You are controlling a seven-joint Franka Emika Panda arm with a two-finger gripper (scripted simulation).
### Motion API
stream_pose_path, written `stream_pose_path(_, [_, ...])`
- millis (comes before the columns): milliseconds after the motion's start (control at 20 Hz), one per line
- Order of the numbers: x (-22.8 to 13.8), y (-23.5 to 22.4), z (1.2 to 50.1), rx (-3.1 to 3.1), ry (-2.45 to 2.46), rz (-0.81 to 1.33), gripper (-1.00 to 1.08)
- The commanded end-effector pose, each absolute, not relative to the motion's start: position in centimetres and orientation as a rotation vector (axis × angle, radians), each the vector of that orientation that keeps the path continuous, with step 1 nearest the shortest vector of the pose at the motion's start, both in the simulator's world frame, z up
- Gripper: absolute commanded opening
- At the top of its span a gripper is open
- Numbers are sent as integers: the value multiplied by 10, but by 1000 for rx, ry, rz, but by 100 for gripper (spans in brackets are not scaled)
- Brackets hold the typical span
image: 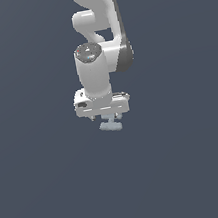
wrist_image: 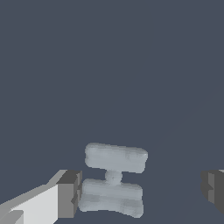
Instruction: Pick up the object and move it to a goal position.
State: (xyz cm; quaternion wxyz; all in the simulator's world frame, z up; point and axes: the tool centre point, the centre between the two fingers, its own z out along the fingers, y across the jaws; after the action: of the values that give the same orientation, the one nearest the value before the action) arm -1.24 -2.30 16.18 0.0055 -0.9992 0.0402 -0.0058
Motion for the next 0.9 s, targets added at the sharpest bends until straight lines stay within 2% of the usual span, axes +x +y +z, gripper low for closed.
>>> stream_pose_path(0, [-19,-20,150,-3128,144,-15,100])
stream_pose_path(500, [-62,-4,91,-3128,254,-4,100])
stream_pose_path(850, [-82,1,70,-3127,297,-1,100])
